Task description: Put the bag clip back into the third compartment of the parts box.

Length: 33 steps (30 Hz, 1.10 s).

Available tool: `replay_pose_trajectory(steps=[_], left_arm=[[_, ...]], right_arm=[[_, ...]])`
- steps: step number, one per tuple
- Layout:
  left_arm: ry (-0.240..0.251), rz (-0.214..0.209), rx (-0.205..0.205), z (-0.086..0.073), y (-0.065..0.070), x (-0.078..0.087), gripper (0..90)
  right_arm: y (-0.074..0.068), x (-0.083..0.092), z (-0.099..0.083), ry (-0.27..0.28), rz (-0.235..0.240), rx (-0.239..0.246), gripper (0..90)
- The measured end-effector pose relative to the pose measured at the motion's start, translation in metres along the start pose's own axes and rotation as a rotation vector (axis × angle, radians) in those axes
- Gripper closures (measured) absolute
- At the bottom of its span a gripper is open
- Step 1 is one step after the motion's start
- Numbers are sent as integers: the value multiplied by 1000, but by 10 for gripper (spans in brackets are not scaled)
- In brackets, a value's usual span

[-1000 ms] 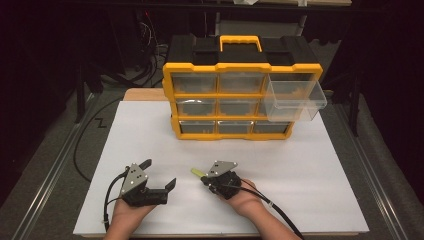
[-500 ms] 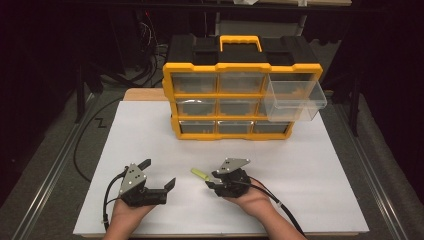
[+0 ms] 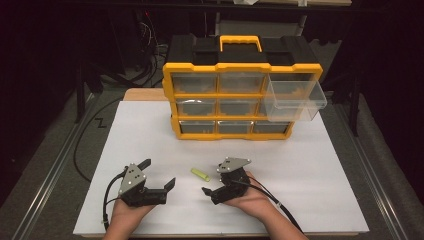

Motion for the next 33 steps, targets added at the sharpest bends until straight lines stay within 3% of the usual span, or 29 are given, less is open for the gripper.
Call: replay_pose_trajectory(steps=[10,18,19,20,22,27,33], left_arm=[[-2,1,-1,0,0,0,3],[0,-4,-1,0,0,1,3],[0,-4,-1,0,0,1,3],[-2,-5,-4,0,0,1,3],[-3,-7,-4,0,0,1,3],[-1,-7,-4,0,1,1,3],[-1,-8,-4,0,1,1,3]], right_arm=[[-5,-11,18,-17,-7,22,5],[-1,-28,26,-48,44,-4,365],[-1,-28,26,-48,44,-4,365],[-1,-30,26,-55,53,-8,475],[-2,-32,26,-61,50,9,550],[-5,-37,24,-92,57,44,637],[-7,-39,23,-85,41,94,694]])
Point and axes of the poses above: each handheld gripper's, and its own axes: x roughly backward along the jaws, z roughly out of its top, y roughly to its right, the point moved 4 cm from there along -x, roughly forward along the jaws, and after that the axes turned 15 degrees about -z, right-handed, at the moved point
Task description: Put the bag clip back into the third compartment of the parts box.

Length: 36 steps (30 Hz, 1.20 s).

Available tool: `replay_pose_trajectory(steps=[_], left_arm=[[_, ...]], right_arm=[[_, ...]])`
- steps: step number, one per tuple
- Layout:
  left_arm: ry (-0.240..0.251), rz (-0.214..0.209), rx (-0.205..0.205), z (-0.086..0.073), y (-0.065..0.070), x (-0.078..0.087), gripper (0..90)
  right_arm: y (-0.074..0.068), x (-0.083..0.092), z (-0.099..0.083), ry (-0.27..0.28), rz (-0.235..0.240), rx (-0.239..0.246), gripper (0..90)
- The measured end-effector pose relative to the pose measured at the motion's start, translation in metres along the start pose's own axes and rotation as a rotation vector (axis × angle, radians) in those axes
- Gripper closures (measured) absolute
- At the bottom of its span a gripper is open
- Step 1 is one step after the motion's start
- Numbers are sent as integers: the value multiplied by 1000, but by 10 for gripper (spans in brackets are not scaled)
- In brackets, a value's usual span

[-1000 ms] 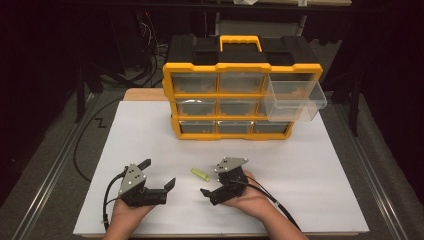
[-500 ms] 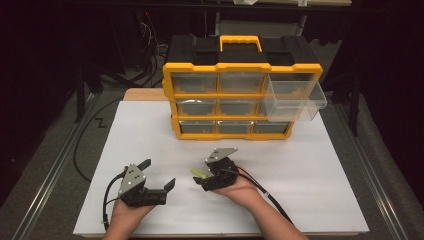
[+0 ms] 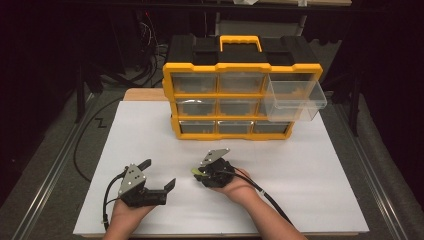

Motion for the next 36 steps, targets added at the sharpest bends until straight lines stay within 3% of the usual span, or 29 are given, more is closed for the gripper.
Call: replay_pose_trajectory(steps=[5,10,16,36], left_arm=[[0,-3,1,0,0,-1,3],[5,-3,-2,0,-1,0,3],[1,0,-7,0,-2,-2,3],[8,1,-6,0,-3,0,4]], right_arm=[[-1,0,1,-11,7,24,784],[-2,3,4,-21,-1,60,787],[0,18,3,-31,13,54,787],[43,69,-41,-185,15,22,788]])
Point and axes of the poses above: each handheld gripper's, and its own axes: x roughly backward along the jaws, z roughly out of its top, y roughly to its right, the point moved 4 cm from there along -x, roughly forward along the jaws, and after that the axes turned 15 degrees about -z, right-handed, at the moved point
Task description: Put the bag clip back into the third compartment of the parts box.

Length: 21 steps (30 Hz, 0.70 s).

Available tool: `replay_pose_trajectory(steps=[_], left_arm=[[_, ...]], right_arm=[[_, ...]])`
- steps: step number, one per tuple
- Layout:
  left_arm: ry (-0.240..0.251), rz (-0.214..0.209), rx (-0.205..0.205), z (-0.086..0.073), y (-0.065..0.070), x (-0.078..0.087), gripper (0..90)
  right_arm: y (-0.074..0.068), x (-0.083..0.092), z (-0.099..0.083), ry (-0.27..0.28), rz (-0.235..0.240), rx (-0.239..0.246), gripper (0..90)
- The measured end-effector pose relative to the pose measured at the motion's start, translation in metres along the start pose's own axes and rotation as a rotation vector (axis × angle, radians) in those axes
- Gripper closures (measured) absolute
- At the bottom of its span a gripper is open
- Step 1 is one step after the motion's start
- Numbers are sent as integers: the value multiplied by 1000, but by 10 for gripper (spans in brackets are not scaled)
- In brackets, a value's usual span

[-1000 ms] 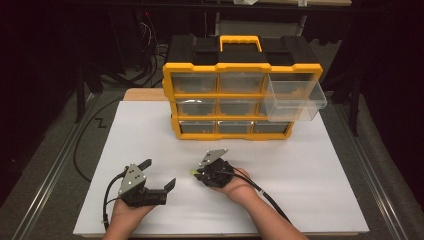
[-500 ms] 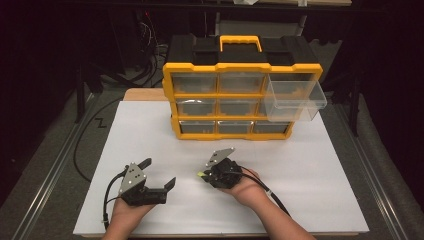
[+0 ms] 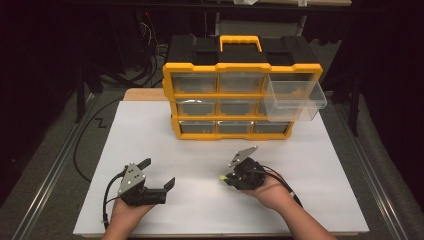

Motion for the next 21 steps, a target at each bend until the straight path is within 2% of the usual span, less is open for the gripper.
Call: replay_pose_trajectory(steps=[9,21], left_arm=[[0,4,0,0,-1,1,4],[-1,5,-1,0,0,0,4]], right_arm=[[15,17,-24,-45,14,14,787],[28,40,-42,-109,29,49,788]])
Point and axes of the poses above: each handheld gripper's, and its own axes: x roughly backward along the jaws, z roughly out of its top, y roughly to its right, the point moved 4 cm from there along -x, roughly forward along the jaws, and after that the axes turned 15 degrees about -z, right-handed, at the moved point
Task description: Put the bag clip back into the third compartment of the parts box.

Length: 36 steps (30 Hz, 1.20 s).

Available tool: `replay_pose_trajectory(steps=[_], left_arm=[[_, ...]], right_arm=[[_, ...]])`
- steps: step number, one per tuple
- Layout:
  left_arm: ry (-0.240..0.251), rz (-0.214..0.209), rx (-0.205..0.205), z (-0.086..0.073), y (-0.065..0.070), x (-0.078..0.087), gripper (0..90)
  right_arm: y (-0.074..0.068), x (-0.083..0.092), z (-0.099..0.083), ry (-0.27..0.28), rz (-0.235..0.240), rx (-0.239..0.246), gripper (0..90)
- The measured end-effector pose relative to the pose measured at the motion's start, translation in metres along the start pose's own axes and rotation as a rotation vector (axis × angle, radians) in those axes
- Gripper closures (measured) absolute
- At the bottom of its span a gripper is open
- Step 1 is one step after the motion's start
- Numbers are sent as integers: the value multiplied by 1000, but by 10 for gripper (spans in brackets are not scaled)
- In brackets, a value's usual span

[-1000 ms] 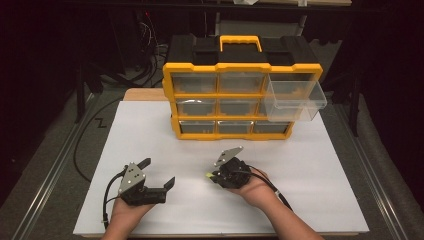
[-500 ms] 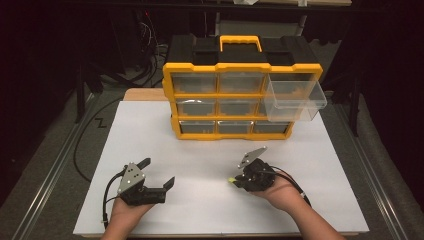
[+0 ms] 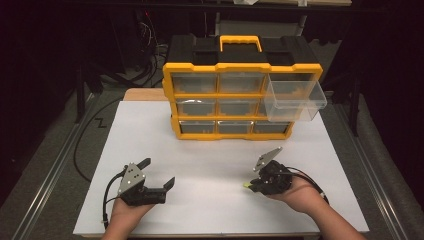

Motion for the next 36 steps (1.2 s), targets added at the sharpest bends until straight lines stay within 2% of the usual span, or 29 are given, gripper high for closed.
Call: replay_pose_trajectory(steps=[7,16,20,26,30,36], left_arm=[[-1,-2,-3,0,1,-1,4],[0,-3,-4,0,2,-1,4],[0,-5,-4,0,2,-1,4],[1,-6,-5,0,2,-1,4],[0,-6,-4,0,1,-1,4],[-1,-8,-6,0,2,-1,4]], right_arm=[[10,16,-8,-33,24,17,788],[21,38,-11,-59,30,30,788],[26,53,-10,-70,13,56,788],[34,69,-6,-65,14,50,788],[39,81,-4,-60,-13,70,788],[47,95,0,-60,-25,56,788]])
Point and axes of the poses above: each handheld gripper's, and its own axes: x roughly backward along the jaws, z roughly out of its top, y roughly to its right, the point moved 4 cm from there along -x, roughly forward along the jaws, and after that the axes turned 15 degrees about -z, right-handed, at the moved point
